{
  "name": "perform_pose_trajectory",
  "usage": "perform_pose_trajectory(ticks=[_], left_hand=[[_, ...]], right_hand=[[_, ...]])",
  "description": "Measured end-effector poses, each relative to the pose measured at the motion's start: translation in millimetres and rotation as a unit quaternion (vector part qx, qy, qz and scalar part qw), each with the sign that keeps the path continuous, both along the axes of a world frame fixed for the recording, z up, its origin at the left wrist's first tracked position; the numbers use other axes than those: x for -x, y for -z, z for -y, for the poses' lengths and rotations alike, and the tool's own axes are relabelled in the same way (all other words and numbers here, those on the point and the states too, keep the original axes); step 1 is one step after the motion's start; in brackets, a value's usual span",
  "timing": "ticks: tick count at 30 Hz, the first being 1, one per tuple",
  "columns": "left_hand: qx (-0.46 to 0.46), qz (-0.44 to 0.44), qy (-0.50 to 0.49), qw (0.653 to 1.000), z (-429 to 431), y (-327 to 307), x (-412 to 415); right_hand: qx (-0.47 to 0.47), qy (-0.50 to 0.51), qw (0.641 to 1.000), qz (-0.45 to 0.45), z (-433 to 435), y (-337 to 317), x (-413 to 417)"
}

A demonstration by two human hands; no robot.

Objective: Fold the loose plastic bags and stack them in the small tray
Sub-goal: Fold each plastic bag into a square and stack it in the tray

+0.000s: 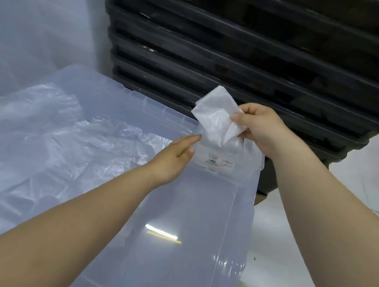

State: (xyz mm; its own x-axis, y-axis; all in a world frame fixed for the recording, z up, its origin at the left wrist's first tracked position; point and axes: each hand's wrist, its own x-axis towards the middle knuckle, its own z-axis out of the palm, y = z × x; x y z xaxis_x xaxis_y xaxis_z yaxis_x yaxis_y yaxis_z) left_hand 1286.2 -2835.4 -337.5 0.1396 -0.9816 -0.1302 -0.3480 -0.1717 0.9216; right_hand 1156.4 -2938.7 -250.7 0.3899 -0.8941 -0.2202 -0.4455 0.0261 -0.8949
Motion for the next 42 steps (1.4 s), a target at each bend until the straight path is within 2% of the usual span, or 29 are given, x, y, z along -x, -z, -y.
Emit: perform_pose_trajectory(ticks=[3, 7, 11, 17, 19, 21, 23, 25, 26, 27, 29, 31, 33, 36, 39, 42], left_hand=[[0.001, -0.025, -0.010, 1.000, -0.7, 2.0, -0.6], [0.000, -0.043, -0.015, 0.999, -0.4, 2.7, -0.3], [-0.009, -0.051, -0.006, 0.999, -0.7, 3.5, 1.1], [-0.015, -0.047, -0.001, 0.999, -0.1, 3.4, 0.7], [-0.018, -0.046, 0.001, 0.999, -0.1, 3.2, 0.6], [-0.019, -0.045, 0.004, 0.999, -0.4, 3.2, 0.4], [-0.019, -0.048, 0.005, 0.999, -0.5, 3.2, 0.3], [-0.021, -0.051, 0.004, 0.998, -0.7, 3.2, 0.6], [-0.021, -0.053, 0.005, 0.998, -0.7, 3.1, 0.7], [-0.020, -0.055, 0.005, 0.998, -0.8, 3.2, 0.9], [-0.019, -0.060, 0.003, 0.998, -0.6, 3.2, 1.3], [-0.019, -0.062, 0.002, 0.998, -0.4, 3.0, 1.4], [-0.020, -0.062, 0.001, 0.998, -0.3, 2.9, 1.4], [-0.021, -0.059, 0.005, 0.998, -0.4, 2.7, 0.6], [-0.023, -0.051, 0.009, 0.998, -1.7, 0.4, 0.4], [-0.017, -0.018, 0.004, 1.000, -11.5, -4.4, -2.7]], right_hand=[[0.025, -0.059, 0.991, -0.113, 11.7, 0.0, -6.5], [0.070, -0.088, 0.960, -0.257, 24.7, 1.1, -1.4], [0.088, -0.101, 0.939, -0.316, 32.2, 4.2, 3.7], [0.101, -0.151, 0.929, -0.324, 35.2, 10.7, -4.6], [0.128, -0.164, 0.912, -0.354, 33.6, 16.9, -8.6], [0.190, -0.175, 0.867, -0.426, 29.4, 22.1, -11.4], [0.297, -0.188, 0.793, -0.498, 24.4, 25.5, -12.2], [0.403, -0.203, 0.727, -0.518, 21.4, 28.2, -12.1], [0.431, -0.209, 0.713, -0.511, 20.0, 29.7, -12.3], [0.441, -0.218, 0.715, -0.497, 18.3, 30.7, -13.1], [0.395, -0.227, 0.773, -0.440, 16.3, 33.8, -16.2], [0.307, -0.233, 0.836, -0.390, 15.1, 38.4, -20.2], [0.245, -0.233, 0.868, -0.364, 16.4, 45.4, -22.3], [0.198, -0.223, 0.890, -0.346, 19.7, 53.2, -24.1], [0.186, -0.228, 0.884, -0.363, 23.4, 54.7, -26.7], [0.163, -0.212, 0.893, -0.362, 23.1, 52.4, -29.4]])
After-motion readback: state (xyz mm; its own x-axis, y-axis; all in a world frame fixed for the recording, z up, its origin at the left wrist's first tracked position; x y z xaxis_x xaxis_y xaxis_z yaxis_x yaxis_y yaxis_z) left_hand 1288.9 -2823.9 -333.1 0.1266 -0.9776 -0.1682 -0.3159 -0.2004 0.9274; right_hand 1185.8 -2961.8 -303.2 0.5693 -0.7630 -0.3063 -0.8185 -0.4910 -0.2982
